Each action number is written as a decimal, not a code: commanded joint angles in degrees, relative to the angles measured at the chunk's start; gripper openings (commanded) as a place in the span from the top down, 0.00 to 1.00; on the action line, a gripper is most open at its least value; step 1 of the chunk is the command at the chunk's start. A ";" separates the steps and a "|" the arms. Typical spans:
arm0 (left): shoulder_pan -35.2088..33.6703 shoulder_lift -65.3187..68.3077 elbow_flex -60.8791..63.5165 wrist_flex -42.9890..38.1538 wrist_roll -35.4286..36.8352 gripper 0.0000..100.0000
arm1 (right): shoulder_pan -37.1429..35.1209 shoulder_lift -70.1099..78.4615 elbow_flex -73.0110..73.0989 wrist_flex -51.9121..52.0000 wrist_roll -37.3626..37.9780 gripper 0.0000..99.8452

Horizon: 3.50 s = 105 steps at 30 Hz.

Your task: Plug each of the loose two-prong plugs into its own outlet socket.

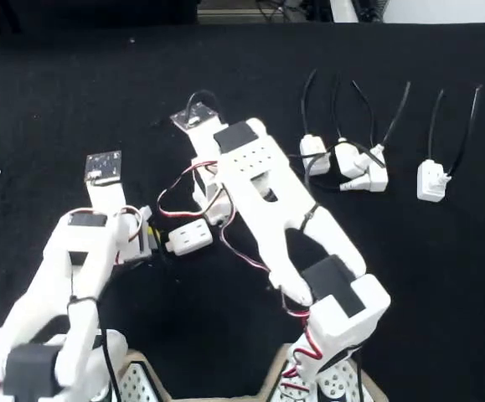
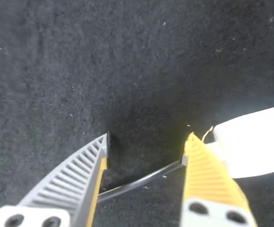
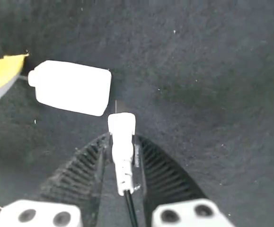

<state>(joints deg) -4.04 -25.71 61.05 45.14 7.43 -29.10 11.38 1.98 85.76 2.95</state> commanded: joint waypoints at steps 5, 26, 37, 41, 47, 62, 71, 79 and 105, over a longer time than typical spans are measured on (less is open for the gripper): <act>0.57 -15.21 6.90 -3.87 1.05 0.74 | -3.25 -0.31 -2.95 0.44 -1.41 0.99; -10.24 -21.27 11.82 -2.29 -8.62 0.74 | -5.19 -0.22 -4.97 1.67 -3.96 0.99; -10.24 -21.27 11.82 -2.20 -8.70 0.74 | -7.74 9.19 -18.68 12.40 -5.98 0.99; -10.24 -21.27 12.09 -2.20 -8.79 0.74 | -7.65 14.46 -24.84 14.33 -5.98 0.99; -10.24 -21.27 12.09 -2.20 -8.79 0.74 | -7.21 19.56 -28.70 15.21 -6.07 0.99; -10.24 -21.27 12.09 -2.29 -8.70 0.74 | -4.31 11.56 -21.23 15.47 -8.09 0.99; -10.24 -21.27 12.00 -2.20 -8.70 0.74 | -4.31 16.40 -23.87 15.38 -8.18 0.99; -10.33 -21.27 12.00 -2.20 -8.70 0.74 | -4.31 17.71 -23.78 15.47 -10.02 0.99; -10.33 -21.36 11.82 -2.20 -8.70 0.74 | -5.80 18.24 -23.87 15.30 -14.51 0.99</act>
<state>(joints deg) -14.24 -45.76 73.63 42.68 -1.01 -34.29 30.11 -19.30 99.38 -10.68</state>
